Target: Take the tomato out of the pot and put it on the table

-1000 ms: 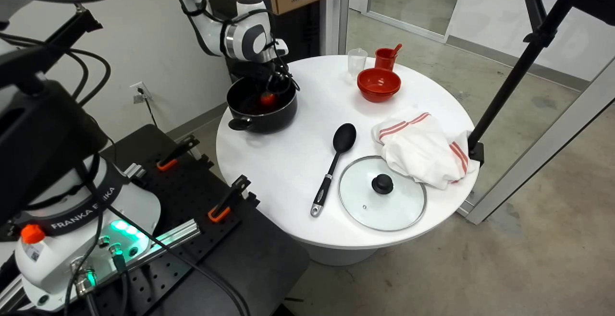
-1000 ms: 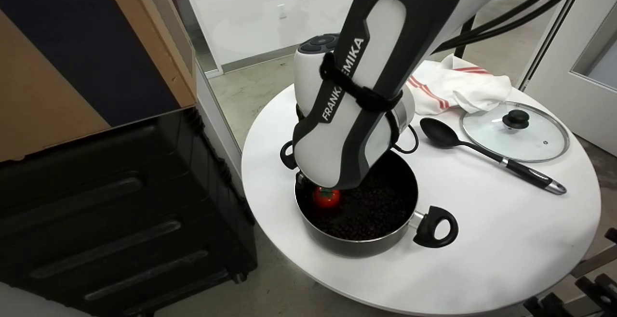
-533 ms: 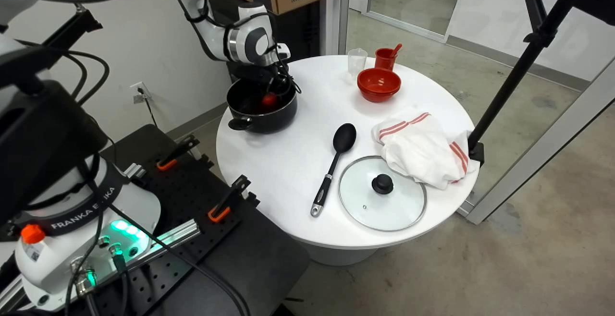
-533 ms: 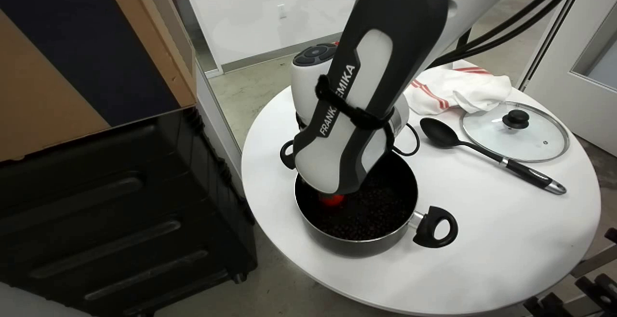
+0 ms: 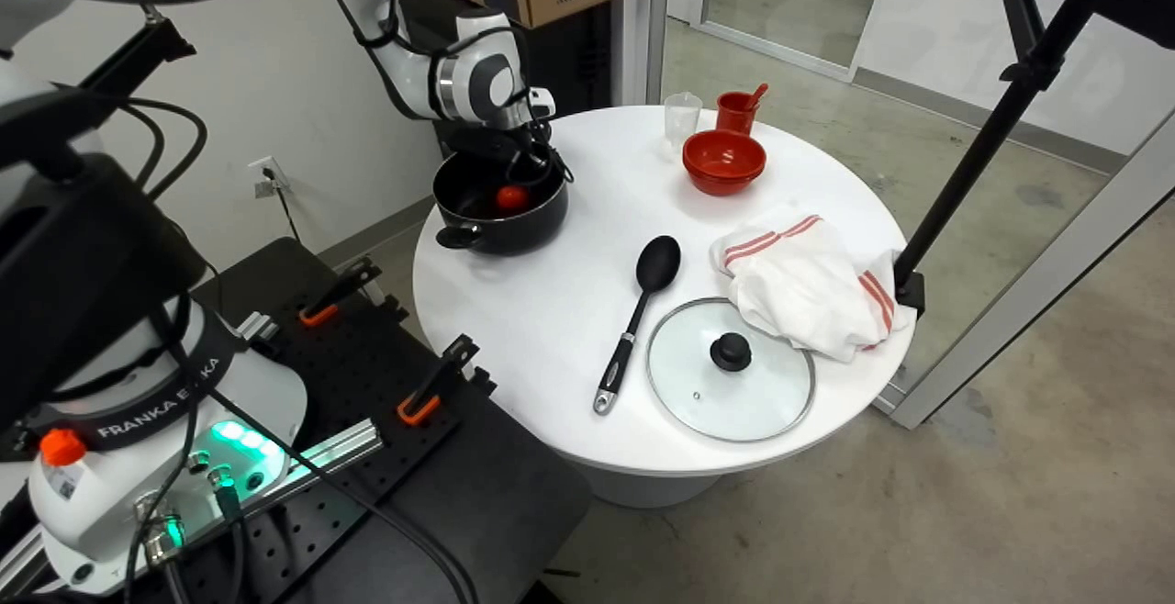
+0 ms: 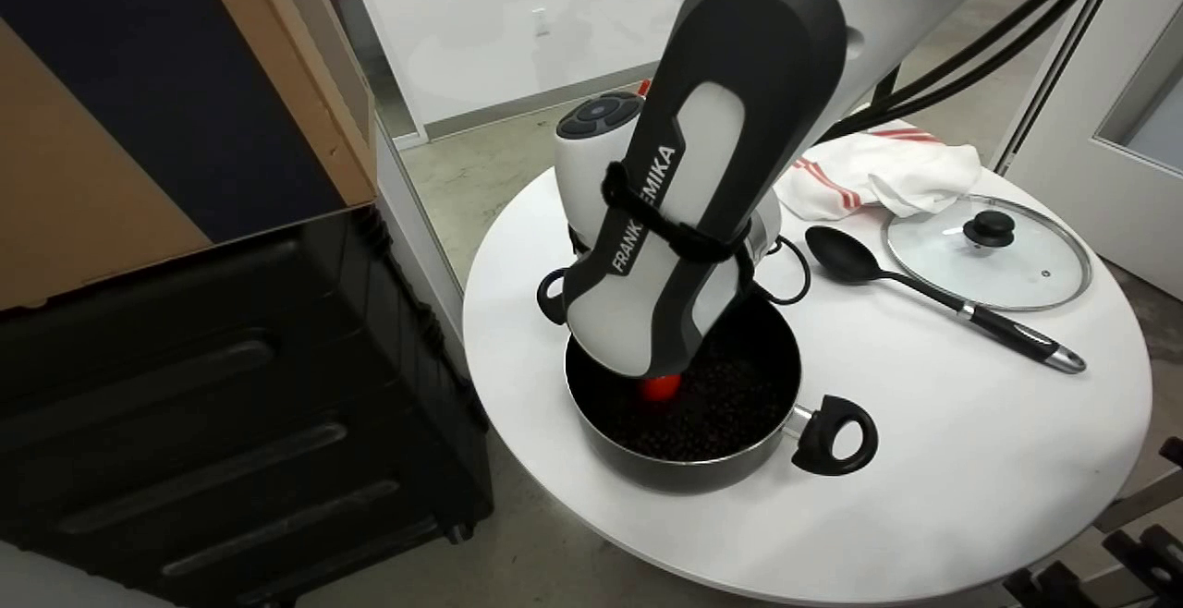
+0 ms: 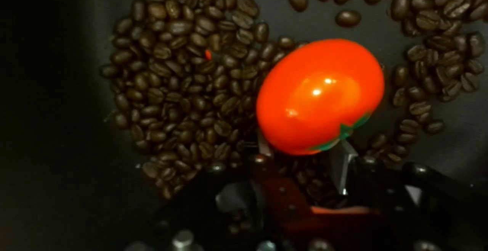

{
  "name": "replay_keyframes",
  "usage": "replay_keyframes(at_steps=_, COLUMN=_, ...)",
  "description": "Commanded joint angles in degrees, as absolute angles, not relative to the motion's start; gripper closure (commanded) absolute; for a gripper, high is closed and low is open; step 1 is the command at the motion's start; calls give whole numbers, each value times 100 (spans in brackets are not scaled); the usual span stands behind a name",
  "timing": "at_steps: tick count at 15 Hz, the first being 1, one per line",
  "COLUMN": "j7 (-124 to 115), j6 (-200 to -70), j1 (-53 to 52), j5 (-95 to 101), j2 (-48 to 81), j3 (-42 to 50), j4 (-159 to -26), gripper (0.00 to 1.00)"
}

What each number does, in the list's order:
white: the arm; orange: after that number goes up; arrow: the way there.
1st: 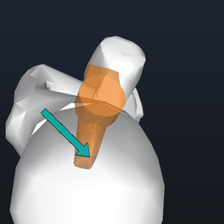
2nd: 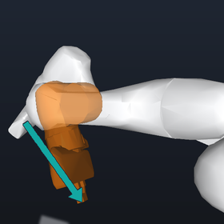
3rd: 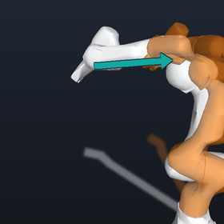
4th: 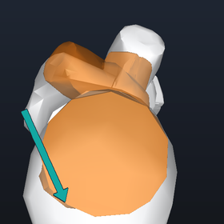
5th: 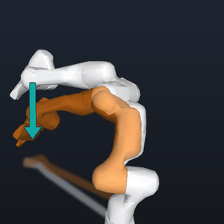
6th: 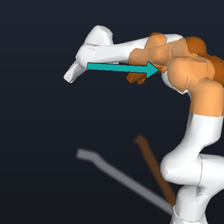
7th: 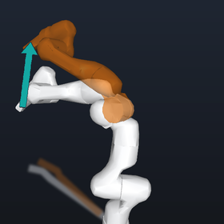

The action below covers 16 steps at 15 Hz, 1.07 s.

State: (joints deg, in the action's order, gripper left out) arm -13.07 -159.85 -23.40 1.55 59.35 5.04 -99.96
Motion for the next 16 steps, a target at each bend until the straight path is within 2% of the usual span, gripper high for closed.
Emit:
replay_keyframes(at_steps=1, j7=-1569, j6=-15702, j1=-2437, j5=234, j2=5943, j3=572, j4=-9885, gripper=31)
replay_keyframes(at_steps=6, j7=-1544, j6=-15247, j1=-2327, j5=207, j2=5444, j3=402, j4=-10296, gripper=0)
replay_keyframes(at_steps=16, j7=-1667, j6=-14413, j1=-2152, j5=311, j2=4871, j3=380, j4=-10744, gripper=0)
